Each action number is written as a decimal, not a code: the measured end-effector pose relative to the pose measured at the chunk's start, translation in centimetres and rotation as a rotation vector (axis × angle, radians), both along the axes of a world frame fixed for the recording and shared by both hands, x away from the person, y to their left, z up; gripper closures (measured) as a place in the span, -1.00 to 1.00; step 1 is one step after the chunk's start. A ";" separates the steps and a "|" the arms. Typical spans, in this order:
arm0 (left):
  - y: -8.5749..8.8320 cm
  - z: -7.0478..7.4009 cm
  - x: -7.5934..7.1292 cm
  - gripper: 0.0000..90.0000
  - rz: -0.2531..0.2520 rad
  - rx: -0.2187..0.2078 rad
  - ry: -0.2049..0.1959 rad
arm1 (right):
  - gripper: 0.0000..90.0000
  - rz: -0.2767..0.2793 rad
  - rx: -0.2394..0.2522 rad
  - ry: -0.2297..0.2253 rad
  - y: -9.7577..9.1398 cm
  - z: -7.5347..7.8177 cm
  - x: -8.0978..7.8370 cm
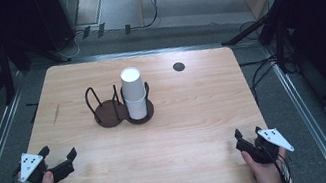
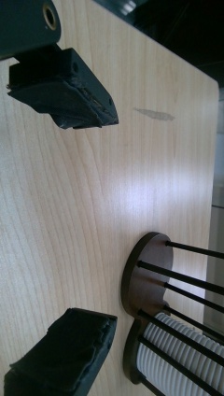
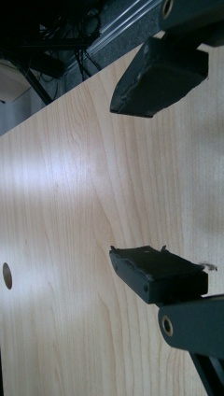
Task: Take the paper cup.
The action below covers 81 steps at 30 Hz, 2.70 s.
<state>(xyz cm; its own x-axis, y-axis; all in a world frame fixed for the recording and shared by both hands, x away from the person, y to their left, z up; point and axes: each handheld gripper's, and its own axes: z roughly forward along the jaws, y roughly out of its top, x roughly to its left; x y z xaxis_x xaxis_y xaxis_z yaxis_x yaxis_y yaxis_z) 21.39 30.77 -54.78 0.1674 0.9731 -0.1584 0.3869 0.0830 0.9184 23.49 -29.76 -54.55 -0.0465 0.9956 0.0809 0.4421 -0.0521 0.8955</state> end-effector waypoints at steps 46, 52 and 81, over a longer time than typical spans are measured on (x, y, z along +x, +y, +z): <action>-0.2 -0.3 0.2 -0.85 0.028 -0.001 0.009 | -0.54 0.173 0.052 -0.010 7.9 5.6 4.1; -0.2 -0.3 0.2 -0.85 0.000 -0.004 0.022 | -0.54 0.197 0.041 -0.013 9.5 6.4 4.9; -0.2 -0.3 0.6 -0.85 -0.029 -0.004 0.042 | -0.68 0.341 0.094 -0.028 17.2 9.7 7.9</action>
